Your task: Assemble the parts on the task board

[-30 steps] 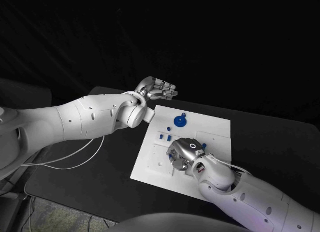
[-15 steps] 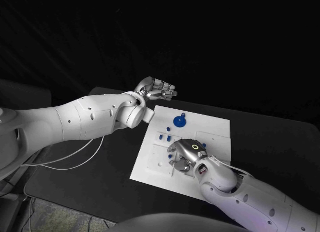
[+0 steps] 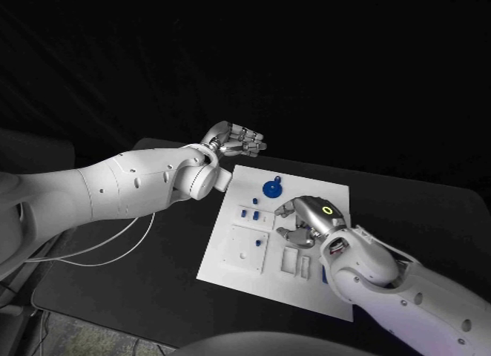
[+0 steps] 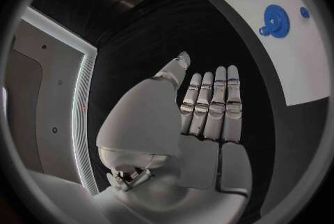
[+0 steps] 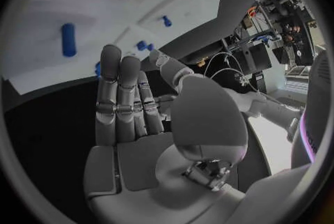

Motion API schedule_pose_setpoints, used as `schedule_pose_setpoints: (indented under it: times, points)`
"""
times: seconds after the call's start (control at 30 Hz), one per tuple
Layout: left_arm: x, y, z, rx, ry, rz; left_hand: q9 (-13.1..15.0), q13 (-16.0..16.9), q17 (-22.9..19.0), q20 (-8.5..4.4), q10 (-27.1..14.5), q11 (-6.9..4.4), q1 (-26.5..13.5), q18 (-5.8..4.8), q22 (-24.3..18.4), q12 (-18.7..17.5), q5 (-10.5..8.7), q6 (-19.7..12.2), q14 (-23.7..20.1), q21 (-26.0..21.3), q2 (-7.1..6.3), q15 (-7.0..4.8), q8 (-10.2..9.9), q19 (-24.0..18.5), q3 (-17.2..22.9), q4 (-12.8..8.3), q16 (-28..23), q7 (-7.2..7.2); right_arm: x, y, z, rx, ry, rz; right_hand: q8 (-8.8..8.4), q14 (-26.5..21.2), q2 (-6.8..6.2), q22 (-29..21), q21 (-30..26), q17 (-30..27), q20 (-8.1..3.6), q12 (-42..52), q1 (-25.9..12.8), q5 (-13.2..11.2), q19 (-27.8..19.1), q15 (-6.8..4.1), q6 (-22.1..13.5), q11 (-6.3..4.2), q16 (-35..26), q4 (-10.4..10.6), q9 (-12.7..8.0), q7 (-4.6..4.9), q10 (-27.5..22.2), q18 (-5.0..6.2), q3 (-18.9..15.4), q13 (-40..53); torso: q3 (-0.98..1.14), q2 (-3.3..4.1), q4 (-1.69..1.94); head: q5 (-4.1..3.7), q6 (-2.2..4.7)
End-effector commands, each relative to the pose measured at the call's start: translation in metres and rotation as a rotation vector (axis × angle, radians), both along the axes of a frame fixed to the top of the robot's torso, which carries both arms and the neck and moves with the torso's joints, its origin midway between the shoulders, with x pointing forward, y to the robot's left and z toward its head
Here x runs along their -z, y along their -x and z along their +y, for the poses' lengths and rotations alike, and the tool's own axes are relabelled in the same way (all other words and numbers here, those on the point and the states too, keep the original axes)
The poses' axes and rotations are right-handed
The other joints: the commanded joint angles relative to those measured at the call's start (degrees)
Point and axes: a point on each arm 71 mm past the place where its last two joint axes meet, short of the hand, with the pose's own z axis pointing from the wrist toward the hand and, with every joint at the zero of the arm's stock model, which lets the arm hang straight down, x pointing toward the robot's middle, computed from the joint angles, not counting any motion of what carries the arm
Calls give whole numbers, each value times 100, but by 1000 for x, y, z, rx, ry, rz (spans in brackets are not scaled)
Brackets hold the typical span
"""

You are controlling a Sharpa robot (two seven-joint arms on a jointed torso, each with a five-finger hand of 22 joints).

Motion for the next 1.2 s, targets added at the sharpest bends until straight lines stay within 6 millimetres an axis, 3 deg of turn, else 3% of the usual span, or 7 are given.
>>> schedule_pose_setpoints:
  times: [0.03,0.2,0.33,0.53,0.7,0.9,1.2]
  points:
    - [-2,0,0,17,3,-10,3,-2,4,24,-21,-11,7,36,-5,1,-23,25,-22,38,35,5,20,11,-33,-4,-20,5,-5,-6,-17,-6,12,63,-18,22,-34,38,40,22,-46,-10,-53,69,112,3,-14,3,33,-25,-5,20,11,-42,26,-1,-7,-4,-4,-44,36]
    - [-2,0,3,12,1,-14,3,-2,4,23,-18,-12,7,36,-5,0,-24,25,-18,39,36,3,20,12,-33,-5,-20,5,-10,-17,-43,35,45,76,-15,3,13,100,-16,35,-29,-6,39,75,98,20,-73,23,28,13,-5,13,-133,-25,-467,1,2,-10,-6,-75,51]
    - [-1,0,4,10,0,-14,3,-2,4,23,-18,-12,7,36,-5,0,-24,25,-18,39,36,3,20,12,-33,-5,-20,5,-6,-24,-58,65,88,107,-19,-13,-3,10,-149,-22,39,6,188,-199,133,80,-304,112,-27,170,-18,49,-489,61,-878,3,11,-12,-5,-73,56]
    - [0,0,4,9,-1,-13,3,-2,2,18,-10,-16,16,32,-4,1,-18,30,-13,40,44,0,20,13,-28,-14,-21,2,0,-28,-63,73,121,137,-17,-22,-95,-90,-258,-82,62,-6,337,-292,190,99,-340,137,-24,442,-17,-3,-632,80,-1052,-2,0,-2,2,-80,62]
    - [0,0,5,8,-1,-12,3,-2,2,18,-10,-16,16,32,-4,1,-18,30,-13,40,44,0,20,13,-28,-14,-21,2,4,-29,-62,68,139,155,-19,-11,-71,-94,-252,-87,56,-6,342,-306,201,91,-345,122,-11,451,-18,-31,-569,67,-1079,-2,-8,-6,12,-89,57]
    - [0,0,6,6,-2,-11,3,-2,2,18,-10,-16,16,32,-4,1,-18,30,-13,40,44,0,20,13,-28,-14,-21,2,9,-30,-60,66,146,162,-19,-17,10,-93,-240,-89,38,-7,337,-309,193,71,-290,93,-6,411,-18,-32,-446,32,-1037,-2,-15,-7,12,-86,45]
    - [0,-1,6,5,-3,-11,3,-2,1,17,-17,-13,7,31,-3,1,-19,26,-16,42,60,1,20,14,-29,-17,-21,4,14,-30,-56,70,156,142,1,43,232,-7,-135,-45,-60,2,265,-407,222,-19,27,-67,42,225,-8,-53,207,-60,-131,-4,-13,-6,14,-83,26]
